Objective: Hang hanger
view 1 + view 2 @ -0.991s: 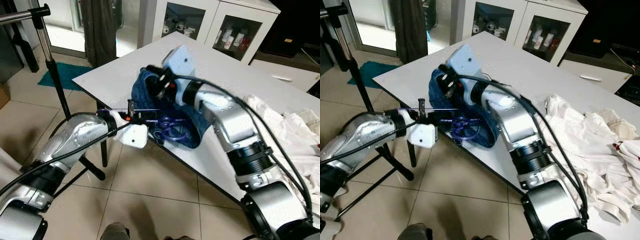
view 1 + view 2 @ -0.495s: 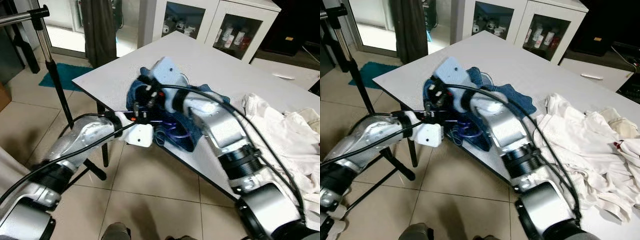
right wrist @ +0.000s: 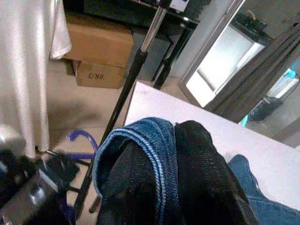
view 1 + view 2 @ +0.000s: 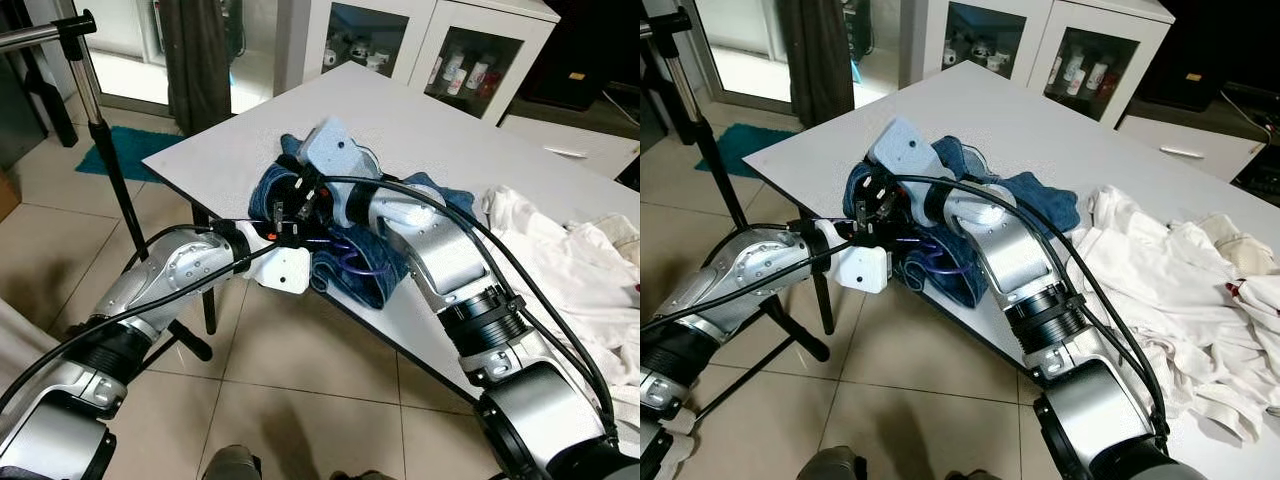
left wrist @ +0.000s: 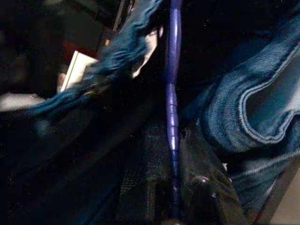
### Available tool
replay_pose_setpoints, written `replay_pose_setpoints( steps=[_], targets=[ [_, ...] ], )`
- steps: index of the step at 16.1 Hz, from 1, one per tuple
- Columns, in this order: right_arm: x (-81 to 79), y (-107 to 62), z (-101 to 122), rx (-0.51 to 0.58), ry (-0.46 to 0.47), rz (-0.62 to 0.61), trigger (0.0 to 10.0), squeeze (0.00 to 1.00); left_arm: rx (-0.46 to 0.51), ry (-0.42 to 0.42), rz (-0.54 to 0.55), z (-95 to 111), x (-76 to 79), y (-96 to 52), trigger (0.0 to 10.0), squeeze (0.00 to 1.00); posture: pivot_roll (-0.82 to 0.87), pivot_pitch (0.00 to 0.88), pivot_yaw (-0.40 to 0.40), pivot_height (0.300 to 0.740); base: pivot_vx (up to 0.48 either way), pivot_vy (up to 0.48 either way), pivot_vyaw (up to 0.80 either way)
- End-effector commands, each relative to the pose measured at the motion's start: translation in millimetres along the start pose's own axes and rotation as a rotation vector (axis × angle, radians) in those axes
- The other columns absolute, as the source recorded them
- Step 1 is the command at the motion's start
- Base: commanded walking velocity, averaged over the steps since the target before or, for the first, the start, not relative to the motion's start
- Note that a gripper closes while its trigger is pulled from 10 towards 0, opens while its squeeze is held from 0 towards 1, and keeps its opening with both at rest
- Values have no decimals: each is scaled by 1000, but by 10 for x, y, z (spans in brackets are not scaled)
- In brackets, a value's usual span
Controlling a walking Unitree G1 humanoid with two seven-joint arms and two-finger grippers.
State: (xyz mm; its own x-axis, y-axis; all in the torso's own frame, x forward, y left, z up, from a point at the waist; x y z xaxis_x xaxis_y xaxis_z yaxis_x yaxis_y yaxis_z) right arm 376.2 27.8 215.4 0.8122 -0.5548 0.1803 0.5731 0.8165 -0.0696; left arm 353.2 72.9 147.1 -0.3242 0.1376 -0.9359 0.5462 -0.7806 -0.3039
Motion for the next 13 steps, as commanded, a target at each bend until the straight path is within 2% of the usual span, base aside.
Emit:
replay_pose_setpoints(
  steps=[1, 7, 9, 10, 12, 13],
  targets=[
    [-41, 1, 160, 57, 2, 19, 10000, 0, 54, 40, 6, 137, -57, 99, 10000, 0, 283, 12, -98, 740, 0, 0, 0],
    [-20, 25, 231, 95, -8, 8, 10000, 0, 101, 77, -4, 275, -41, 219, 10000, 0, 288, 11, -99, 740, 0, 0, 0],
    [-2, 47, 223, 93, -5, -7, 10000, 0, 108, 133, -20, 333, -45, 268, 10000, 0, 288, 12, -100, 740, 0, 0, 0],
    [54, 64, 181, 83, 2, -34, 10000, 0, 101, 175, -42, 356, -46, 280, 10000, 0, 288, 12, -100, 740, 0, 0, 0],
    [236, 72, 78, 55, 12, -114, 10000, 0, 117, 206, -67, 445, 1, 298, 10000, 0, 291, 15, -100, 740, 0, 0, 0],
    [244, 72, 75, 54, 11, -116, 10000, 0, 115, 211, -76, 441, 29, 300, 10000, 0, 292, 15, -101, 740, 0, 0, 0]
  ],
)
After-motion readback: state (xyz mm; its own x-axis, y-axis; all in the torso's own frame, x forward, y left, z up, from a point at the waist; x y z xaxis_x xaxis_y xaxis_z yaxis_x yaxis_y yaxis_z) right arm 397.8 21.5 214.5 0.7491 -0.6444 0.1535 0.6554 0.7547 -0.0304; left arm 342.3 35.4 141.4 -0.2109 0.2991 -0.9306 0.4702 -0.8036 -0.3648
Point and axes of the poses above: a point about 5 cm out from each wrist's last joint towards the gripper, its own y axis pointing out of the wrist towards the gripper, its own z axis along the axis of the wrist's last joint, x = y × z, the point moved 6 cm from there along y, pointing out of the wrist towards the gripper, and after that the axes turned 9 degrees about y, right-handed, at the moved point
